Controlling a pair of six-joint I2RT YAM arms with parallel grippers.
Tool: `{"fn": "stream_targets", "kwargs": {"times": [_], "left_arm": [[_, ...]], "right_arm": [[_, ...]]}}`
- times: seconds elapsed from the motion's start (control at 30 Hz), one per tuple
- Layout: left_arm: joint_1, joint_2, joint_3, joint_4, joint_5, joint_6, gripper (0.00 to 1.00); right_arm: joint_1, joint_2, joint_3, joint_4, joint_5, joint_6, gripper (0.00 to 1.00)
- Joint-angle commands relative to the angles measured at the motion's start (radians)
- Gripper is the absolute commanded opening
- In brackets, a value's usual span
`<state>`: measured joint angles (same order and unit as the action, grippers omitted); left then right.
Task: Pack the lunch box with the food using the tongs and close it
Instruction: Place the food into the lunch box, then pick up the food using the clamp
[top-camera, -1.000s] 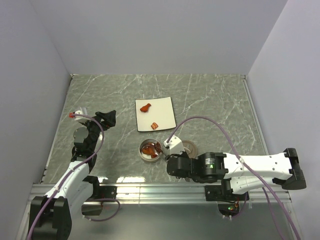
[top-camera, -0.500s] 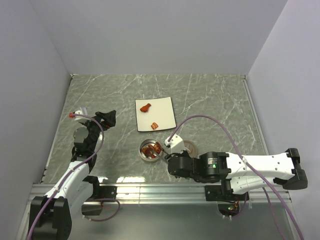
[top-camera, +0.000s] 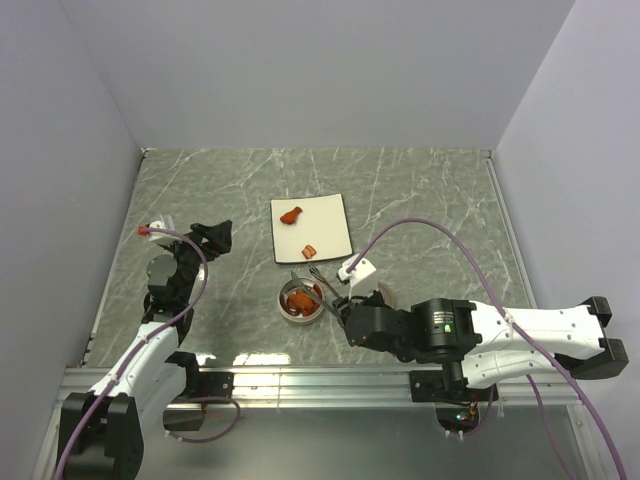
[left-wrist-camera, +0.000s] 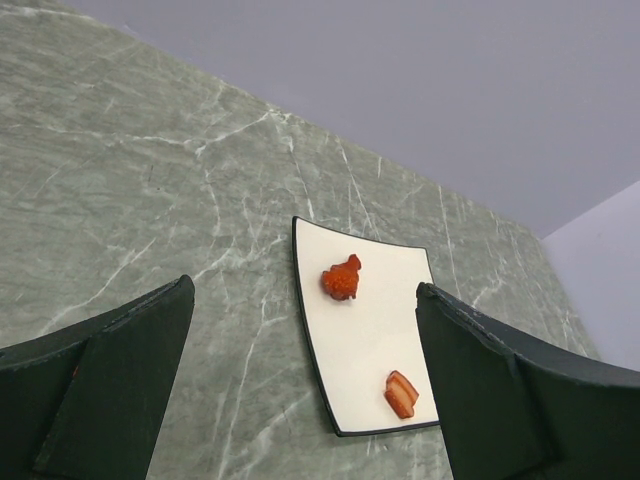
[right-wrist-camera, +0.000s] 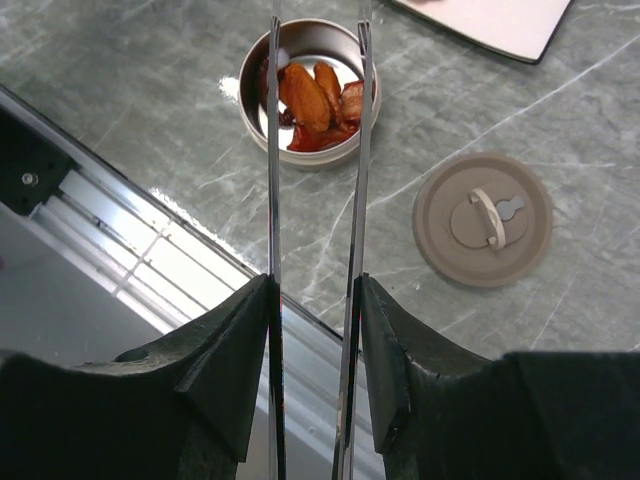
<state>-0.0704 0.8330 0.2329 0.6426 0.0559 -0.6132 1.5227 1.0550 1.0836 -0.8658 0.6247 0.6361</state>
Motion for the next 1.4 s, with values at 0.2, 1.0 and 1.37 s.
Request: {"fn": "stream_targets", "kwargs": {"times": [0.2,1.0,1.37], "left_arm": [[0.006,-0.011,-0.004,0.031,0.015,-0.005,0.99],[0.006,-0.003,-0.007,0.040,0.018,-0.006,1.00],[0.007,-0.003,-0.007,0.042,0.018,-0.007,0.99]], "right_arm": [[-0.019,0.014,0.075,0.074,0.092,-0.042,0.50],[-0.499,0.433,0.196,0.464,-0.256,-0.231,0.51],[-0.572,0.626,0.329,0.445,-0.244,-0.197,0.52]]}}
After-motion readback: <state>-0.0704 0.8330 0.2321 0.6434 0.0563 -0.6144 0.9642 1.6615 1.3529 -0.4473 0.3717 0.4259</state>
